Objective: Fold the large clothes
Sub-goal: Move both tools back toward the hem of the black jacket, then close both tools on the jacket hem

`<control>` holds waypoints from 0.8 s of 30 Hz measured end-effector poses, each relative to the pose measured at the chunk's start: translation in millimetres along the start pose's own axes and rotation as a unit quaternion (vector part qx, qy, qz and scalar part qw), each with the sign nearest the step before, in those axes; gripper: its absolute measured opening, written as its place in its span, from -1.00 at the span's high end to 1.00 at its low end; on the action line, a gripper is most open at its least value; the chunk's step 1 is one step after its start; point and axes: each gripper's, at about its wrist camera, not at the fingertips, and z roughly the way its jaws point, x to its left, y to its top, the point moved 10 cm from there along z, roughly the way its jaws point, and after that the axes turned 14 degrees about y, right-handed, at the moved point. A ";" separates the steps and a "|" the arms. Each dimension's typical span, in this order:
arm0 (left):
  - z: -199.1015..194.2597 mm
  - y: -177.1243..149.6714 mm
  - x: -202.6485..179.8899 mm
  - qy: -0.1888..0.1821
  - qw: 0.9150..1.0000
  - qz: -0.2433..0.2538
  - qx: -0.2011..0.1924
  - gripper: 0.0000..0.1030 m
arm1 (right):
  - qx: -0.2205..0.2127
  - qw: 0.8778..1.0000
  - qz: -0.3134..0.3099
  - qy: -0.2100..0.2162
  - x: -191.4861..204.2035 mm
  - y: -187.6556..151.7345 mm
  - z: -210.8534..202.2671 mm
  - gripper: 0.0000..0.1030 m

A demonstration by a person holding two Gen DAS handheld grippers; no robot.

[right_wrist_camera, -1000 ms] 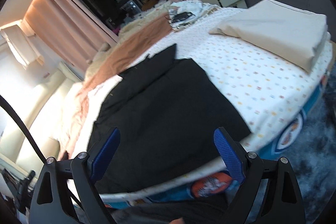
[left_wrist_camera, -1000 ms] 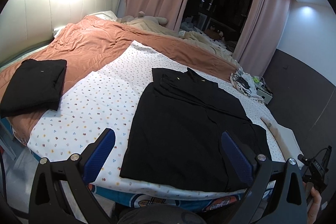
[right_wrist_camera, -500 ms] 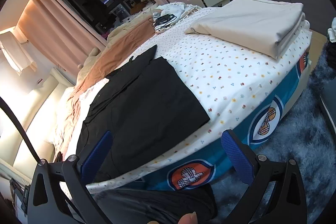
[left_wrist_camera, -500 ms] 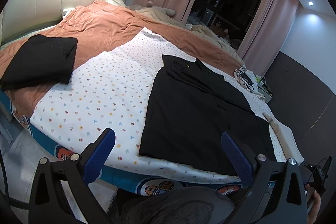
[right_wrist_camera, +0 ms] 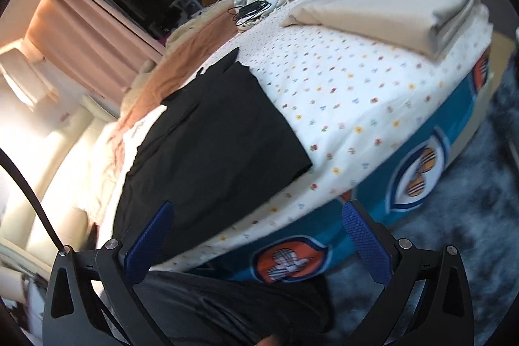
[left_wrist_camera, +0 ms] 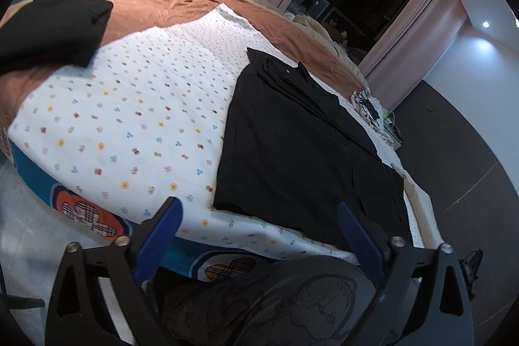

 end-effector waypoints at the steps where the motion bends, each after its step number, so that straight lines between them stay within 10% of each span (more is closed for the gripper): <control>1: 4.5 -0.6 -0.6 -0.004 1.000 -0.002 0.006 -0.74 | 0.002 1.000 0.006 0.003 -3.8 -0.2 3.9 -1.00; 15: 62.6 4.5 -5.7 -0.038 0.996 -0.041 0.072 -0.48 | 0.017 0.995 0.095 0.013 -46.4 2.8 67.9 -0.12; 24: 84.7 -1.6 7.1 -0.028 0.990 -0.074 0.112 -0.48 | -0.002 0.996 0.079 0.042 -37.0 19.8 80.8 -0.07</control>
